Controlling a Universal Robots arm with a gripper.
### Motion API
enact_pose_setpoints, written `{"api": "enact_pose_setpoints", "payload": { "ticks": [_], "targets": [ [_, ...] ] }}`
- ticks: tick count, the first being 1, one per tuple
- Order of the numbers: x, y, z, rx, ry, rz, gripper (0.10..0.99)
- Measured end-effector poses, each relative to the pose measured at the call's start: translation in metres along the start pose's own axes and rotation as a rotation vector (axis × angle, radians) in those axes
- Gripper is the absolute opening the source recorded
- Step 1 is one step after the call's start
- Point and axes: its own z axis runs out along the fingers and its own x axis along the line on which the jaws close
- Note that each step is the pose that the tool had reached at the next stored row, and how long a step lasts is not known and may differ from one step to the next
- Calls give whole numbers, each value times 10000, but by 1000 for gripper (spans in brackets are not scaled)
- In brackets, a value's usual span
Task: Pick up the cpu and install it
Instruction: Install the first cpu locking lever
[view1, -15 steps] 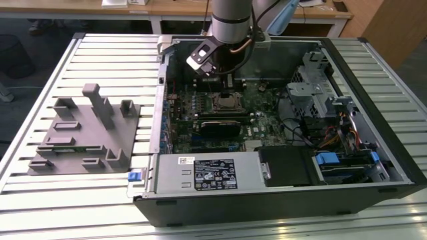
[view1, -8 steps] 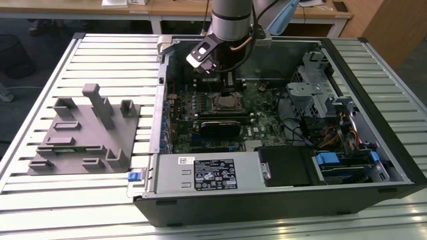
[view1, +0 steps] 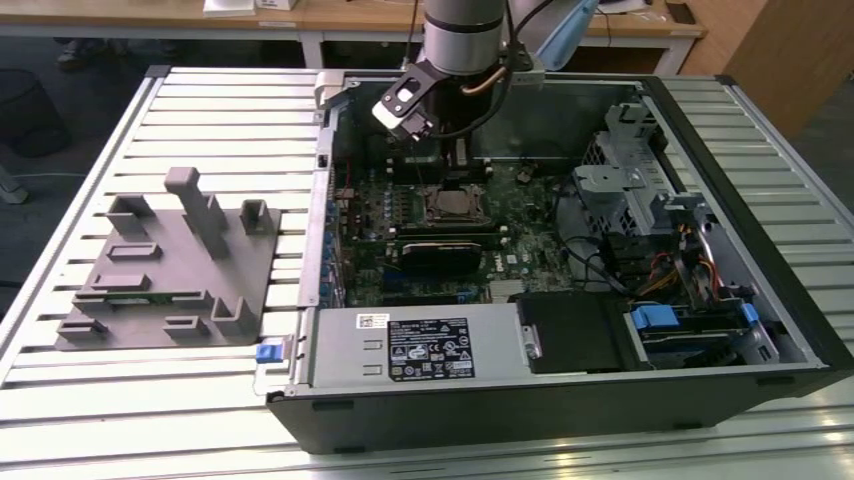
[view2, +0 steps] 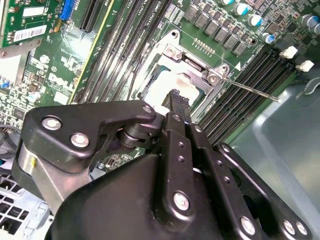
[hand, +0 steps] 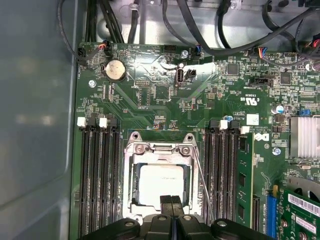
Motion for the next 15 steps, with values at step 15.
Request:
{"api": "enact_pose_setpoints", "payload": {
  "ticks": [15],
  "targets": [
    [-5,6,-171,1,0,0,106]
  ]
}}
